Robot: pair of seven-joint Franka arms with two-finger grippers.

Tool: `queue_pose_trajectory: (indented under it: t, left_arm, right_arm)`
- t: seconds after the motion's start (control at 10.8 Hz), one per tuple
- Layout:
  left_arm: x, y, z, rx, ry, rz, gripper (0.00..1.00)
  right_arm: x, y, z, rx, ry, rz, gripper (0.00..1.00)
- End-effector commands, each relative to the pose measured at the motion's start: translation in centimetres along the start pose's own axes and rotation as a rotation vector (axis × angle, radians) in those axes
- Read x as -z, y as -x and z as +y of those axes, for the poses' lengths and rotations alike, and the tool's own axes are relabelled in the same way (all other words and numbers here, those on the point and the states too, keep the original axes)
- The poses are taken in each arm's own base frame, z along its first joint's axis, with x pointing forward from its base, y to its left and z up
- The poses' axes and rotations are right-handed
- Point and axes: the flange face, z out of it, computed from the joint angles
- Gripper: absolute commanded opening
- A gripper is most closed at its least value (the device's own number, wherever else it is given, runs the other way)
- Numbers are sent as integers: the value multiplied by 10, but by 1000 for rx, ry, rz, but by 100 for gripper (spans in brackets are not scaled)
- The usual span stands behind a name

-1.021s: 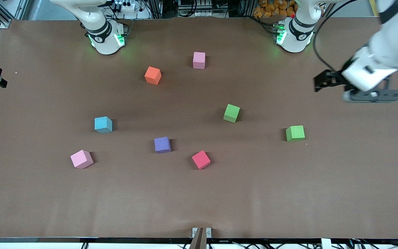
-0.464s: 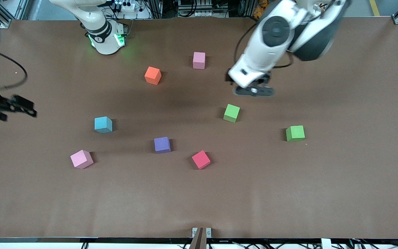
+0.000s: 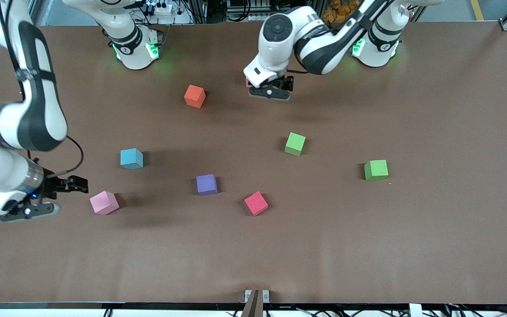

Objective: Arrange blocks into number 1
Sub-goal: 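Grasp a pink cube with the left gripper while the right gripper grasps another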

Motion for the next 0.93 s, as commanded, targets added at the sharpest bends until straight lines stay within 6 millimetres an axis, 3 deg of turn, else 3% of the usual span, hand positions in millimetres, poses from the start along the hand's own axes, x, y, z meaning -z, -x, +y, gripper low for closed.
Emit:
queue_pose_trajectory:
  t: [0.0,0.28,0.46,0.56,0.84]
  left_arm:
    - [-30,25,21,-12,8,18,100]
    - [-57,56,44,-51,23,20,100]
    - [-77,79,54,-65,40,45,100]
    - [-86,84,57,-69,34,51,100]
    - [-103,92,61,-44,46,25,100]
  right_arm:
    - [-22,-7,1,126,-15,-33,100]
    - [-67,-18,12,268,-2,-11,100]
    - [-107,-21,2,305,-11,-38,100]
    - [-124,-18,-2,311,-22,-69,100]
    - [-151,-13,-7,318,-43,-96,100]
